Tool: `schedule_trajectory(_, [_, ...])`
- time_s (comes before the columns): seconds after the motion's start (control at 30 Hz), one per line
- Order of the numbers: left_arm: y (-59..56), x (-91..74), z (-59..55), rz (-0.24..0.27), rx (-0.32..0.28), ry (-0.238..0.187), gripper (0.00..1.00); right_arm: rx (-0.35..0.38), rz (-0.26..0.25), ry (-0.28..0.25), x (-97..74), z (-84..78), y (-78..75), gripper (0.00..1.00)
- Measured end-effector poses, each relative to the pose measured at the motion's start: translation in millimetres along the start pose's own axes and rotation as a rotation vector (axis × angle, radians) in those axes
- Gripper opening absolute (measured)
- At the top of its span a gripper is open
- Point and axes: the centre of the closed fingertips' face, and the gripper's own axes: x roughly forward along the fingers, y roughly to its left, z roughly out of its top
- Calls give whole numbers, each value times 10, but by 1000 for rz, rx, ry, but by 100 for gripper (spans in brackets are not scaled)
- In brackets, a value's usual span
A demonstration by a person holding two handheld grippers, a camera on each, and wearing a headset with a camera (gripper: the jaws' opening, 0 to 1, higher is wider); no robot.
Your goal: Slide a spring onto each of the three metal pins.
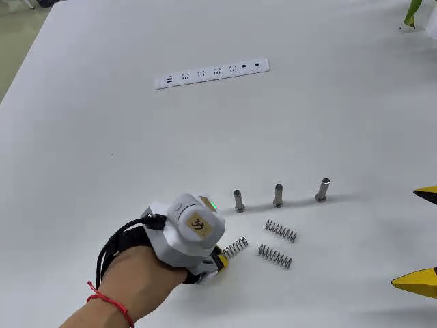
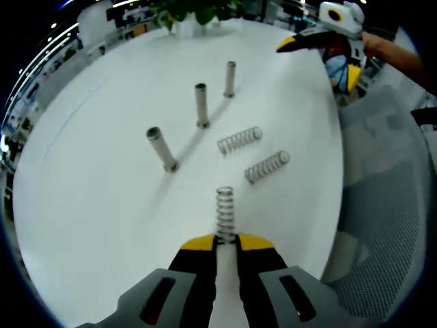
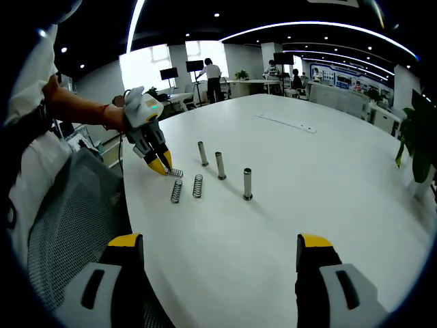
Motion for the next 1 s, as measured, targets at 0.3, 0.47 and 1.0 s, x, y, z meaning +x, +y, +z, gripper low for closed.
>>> schedule_trajectory(0.3, [-24,-19,-11,-9,-24,-19,10,0,8,6,22,8,34,93])
schedule_trajectory(0.47, [-26,-38,-22,-10,-32,-30,10,-4,10,11,27,17,37,93])
schedule_trajectory(1.0, [-31,-126,-20,-10,-70,-77,10,-19,25,20,70,62,97,92])
